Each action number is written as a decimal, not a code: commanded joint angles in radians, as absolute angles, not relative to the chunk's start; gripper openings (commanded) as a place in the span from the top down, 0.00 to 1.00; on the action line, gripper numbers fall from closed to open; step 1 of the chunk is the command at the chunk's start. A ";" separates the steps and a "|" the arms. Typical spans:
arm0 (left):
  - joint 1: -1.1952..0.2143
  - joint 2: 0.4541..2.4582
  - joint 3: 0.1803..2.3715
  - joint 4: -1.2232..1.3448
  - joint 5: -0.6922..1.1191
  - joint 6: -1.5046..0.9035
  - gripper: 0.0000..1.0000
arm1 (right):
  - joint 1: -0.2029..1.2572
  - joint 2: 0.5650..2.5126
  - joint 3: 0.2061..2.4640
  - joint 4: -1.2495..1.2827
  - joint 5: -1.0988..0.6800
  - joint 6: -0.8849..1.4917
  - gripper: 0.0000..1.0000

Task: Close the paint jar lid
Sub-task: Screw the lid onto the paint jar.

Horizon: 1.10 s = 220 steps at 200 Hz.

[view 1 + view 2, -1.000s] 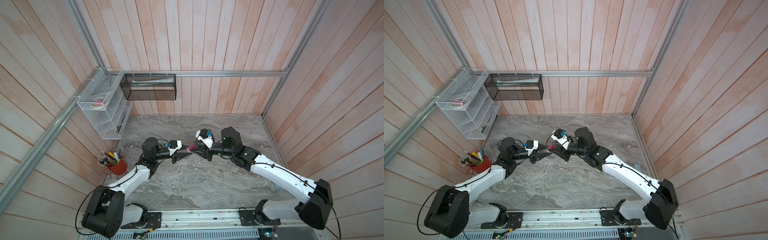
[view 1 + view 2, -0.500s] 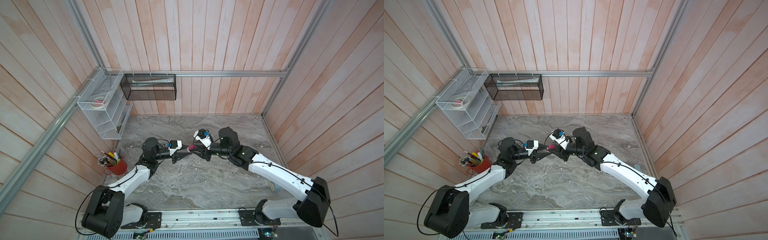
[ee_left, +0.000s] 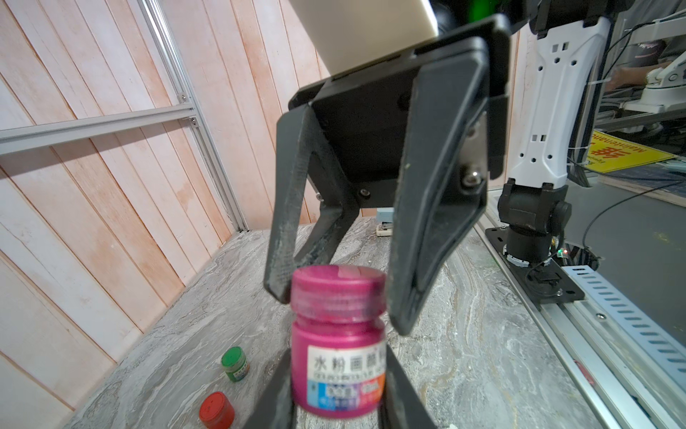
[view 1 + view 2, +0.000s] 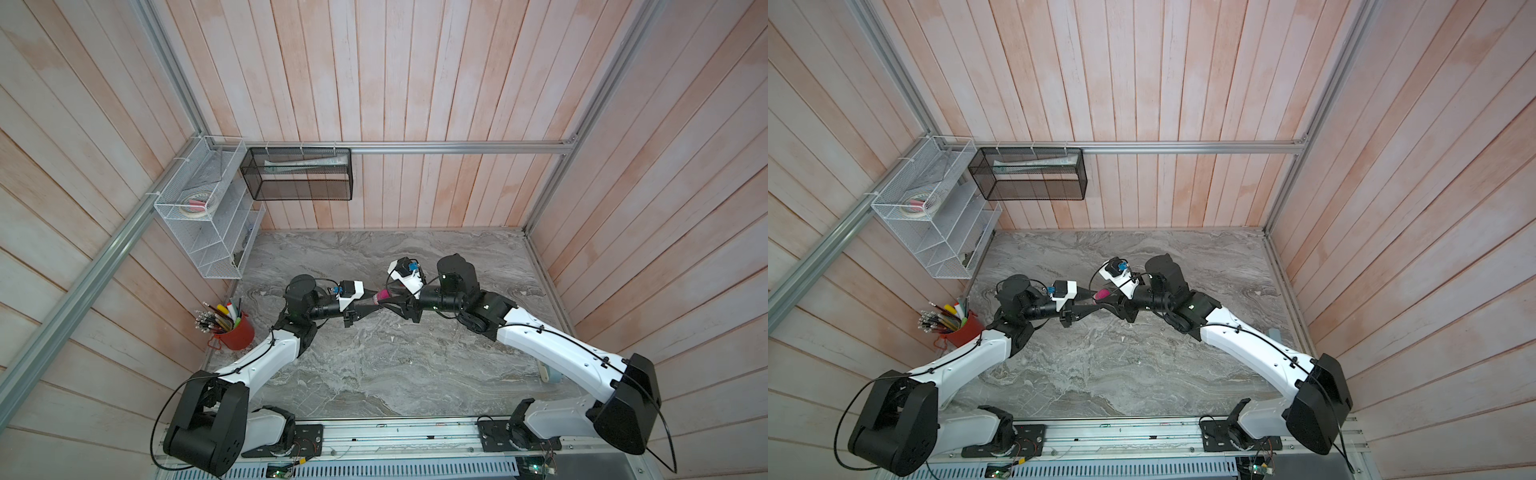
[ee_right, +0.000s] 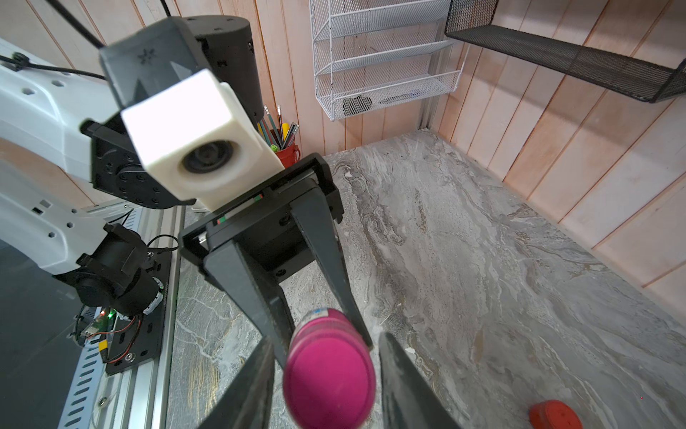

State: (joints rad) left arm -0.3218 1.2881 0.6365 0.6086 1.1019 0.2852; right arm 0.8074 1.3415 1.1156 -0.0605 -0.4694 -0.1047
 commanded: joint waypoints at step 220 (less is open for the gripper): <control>-0.325 1.191 0.586 0.758 0.967 0.281 0.67 | 0.805 1.401 1.110 0.004 -0.541 0.067 0.70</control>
